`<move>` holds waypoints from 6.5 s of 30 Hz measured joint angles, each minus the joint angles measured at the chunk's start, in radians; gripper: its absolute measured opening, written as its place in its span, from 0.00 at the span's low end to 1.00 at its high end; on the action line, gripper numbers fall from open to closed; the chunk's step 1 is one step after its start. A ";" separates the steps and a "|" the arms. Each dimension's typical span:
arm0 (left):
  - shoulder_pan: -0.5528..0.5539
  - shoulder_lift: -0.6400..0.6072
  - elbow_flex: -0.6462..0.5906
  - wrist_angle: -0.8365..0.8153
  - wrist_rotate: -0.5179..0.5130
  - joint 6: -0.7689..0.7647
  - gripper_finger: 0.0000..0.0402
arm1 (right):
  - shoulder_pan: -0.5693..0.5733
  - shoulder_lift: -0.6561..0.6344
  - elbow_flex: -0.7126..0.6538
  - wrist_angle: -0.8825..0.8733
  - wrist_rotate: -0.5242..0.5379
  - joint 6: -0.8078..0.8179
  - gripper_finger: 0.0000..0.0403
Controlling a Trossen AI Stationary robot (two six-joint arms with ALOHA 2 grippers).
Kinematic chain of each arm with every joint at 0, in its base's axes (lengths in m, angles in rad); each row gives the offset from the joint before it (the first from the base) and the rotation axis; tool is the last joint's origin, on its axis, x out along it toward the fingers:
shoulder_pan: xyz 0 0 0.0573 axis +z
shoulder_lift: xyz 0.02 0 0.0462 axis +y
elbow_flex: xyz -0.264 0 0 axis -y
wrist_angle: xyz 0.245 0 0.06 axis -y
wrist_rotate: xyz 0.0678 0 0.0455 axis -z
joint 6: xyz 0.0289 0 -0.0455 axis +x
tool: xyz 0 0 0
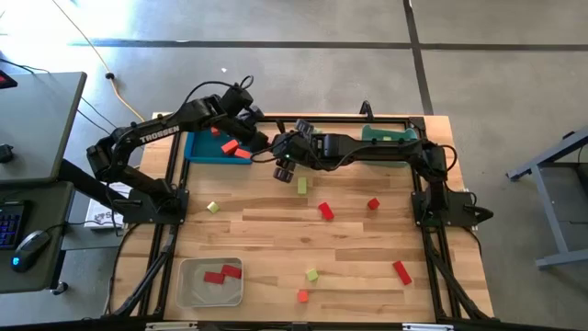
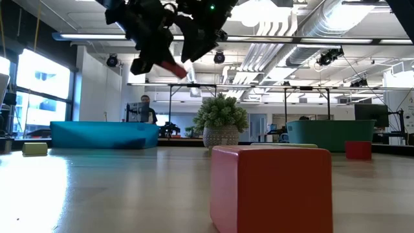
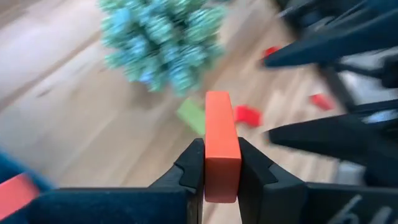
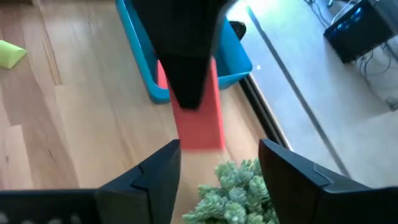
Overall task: Sort & place blocks by color
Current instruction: Put the orange block into the blue bin, then put the light green block into the green bin
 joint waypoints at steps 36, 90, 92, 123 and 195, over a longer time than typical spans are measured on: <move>0.304 0.001 0.000 -0.408 -0.583 0.326 0.10 | 0.040 0.084 -0.002 -0.233 -0.238 0.938 0.55; 0.148 -0.291 0.000 -0.447 -0.528 0.298 0.32 | -0.036 0.257 -0.158 -0.209 -0.395 1.216 0.55; 0.138 -0.302 0.000 -0.447 -0.528 0.297 0.32 | -0.037 0.254 -0.168 -0.202 -0.400 1.216 0.54; 0.137 -0.305 0.000 -0.445 -0.534 0.299 0.32 | 0.037 0.259 0.049 -0.357 -0.397 0.945 0.23; 0.112 -0.304 0.000 -0.445 -0.533 0.112 0.32 | -0.600 -0.640 -1.049 -0.096 -0.115 0.552 0.24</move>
